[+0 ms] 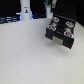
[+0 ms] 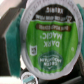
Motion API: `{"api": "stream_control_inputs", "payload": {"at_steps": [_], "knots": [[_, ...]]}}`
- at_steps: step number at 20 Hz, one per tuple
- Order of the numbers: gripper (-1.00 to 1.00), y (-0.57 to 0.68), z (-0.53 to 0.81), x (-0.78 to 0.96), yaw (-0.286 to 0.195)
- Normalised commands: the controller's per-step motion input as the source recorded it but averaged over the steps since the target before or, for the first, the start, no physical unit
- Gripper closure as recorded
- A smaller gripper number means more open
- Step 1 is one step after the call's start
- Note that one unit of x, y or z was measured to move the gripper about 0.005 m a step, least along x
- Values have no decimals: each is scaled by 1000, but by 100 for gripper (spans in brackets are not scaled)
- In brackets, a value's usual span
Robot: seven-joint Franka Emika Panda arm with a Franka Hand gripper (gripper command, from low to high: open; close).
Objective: Open the kcup holder, insert the kcup into the holder, and close the kcup holder
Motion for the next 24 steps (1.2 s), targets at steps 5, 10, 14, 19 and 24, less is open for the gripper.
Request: {"api": "stream_control_inputs", "payload": {"at_steps": [5, 10, 14, 19, 24], "knots": [[100, 572, 10, 87, 50], [100, 418, -27, 233, 21], [100, 315, -55, 306, 17], [100, 182, 23, 175, 15], [100, 290, 313, 362, -5]]}}
